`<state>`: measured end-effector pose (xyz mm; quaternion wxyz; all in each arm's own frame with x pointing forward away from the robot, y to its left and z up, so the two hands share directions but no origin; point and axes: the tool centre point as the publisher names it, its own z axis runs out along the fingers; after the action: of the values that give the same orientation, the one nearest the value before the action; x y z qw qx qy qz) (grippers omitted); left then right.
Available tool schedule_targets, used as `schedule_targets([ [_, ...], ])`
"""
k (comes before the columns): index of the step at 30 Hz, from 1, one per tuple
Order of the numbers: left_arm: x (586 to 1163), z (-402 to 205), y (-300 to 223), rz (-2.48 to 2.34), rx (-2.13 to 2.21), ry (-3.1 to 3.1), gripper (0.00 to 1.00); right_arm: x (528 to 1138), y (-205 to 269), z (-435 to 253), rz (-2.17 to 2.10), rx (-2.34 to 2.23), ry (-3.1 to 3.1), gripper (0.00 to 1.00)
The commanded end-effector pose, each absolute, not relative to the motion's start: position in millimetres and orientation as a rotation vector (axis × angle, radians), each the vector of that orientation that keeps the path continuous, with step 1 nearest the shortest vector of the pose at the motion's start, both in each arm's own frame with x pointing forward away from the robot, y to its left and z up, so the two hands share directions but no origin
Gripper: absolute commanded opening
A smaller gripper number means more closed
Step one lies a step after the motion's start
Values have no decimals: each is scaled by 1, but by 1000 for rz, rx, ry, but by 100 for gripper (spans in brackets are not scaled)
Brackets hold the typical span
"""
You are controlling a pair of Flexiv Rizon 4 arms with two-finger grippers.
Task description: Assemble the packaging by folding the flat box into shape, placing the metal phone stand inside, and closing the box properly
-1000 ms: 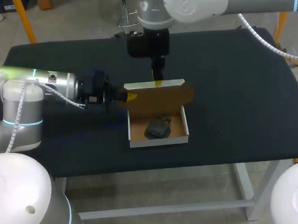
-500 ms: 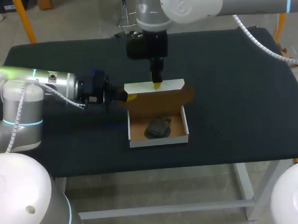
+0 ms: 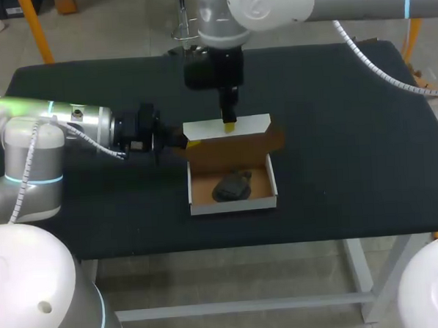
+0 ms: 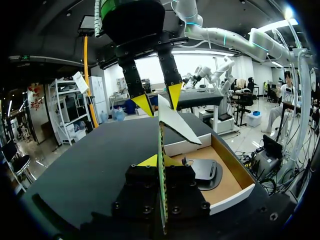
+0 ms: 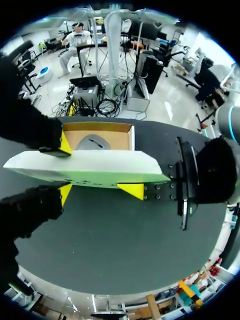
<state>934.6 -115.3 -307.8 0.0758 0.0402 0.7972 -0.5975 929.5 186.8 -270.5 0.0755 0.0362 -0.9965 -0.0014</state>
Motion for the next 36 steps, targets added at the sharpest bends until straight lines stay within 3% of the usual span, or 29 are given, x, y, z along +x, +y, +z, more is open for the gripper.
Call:
schedule_targets([
  [1, 935, -311, -115, -1796, 125, 2389, 0, 936, 191, -274, 15, 111, -2955, 26],
  [3, 935, -311, -115, -1796, 125, 2389, 0, 936, 191, -275, 15, 109, -2953, 4],
  [4, 935, -311, -115, -1796, 125, 2389, 0, 936, 191, -275, 16, 108, -2953, 0],
  [14, 935, -311, -115, -1796, 125, 2389, 0, 933, 189, -273, 2, 104, -2966, 0],
  [15, 935, -311, -115, -1796, 125, 2389, 0, 932, 189, -273, 0, 103, -2966, 17],
  [16, 935, -311, -115, -1796, 125, 2389, 0, 932, 188, -272, -7, 101, -2966, 47],
  [17, 935, -311, -115, -1796, 125, 2389, 0, 932, 188, -271, -15, 99, -2967, 100],
  [36, 935, -311, -115, -1796, 125, 2389, 0, 927, 166, -225, -219, -158, -3040, 100],
])
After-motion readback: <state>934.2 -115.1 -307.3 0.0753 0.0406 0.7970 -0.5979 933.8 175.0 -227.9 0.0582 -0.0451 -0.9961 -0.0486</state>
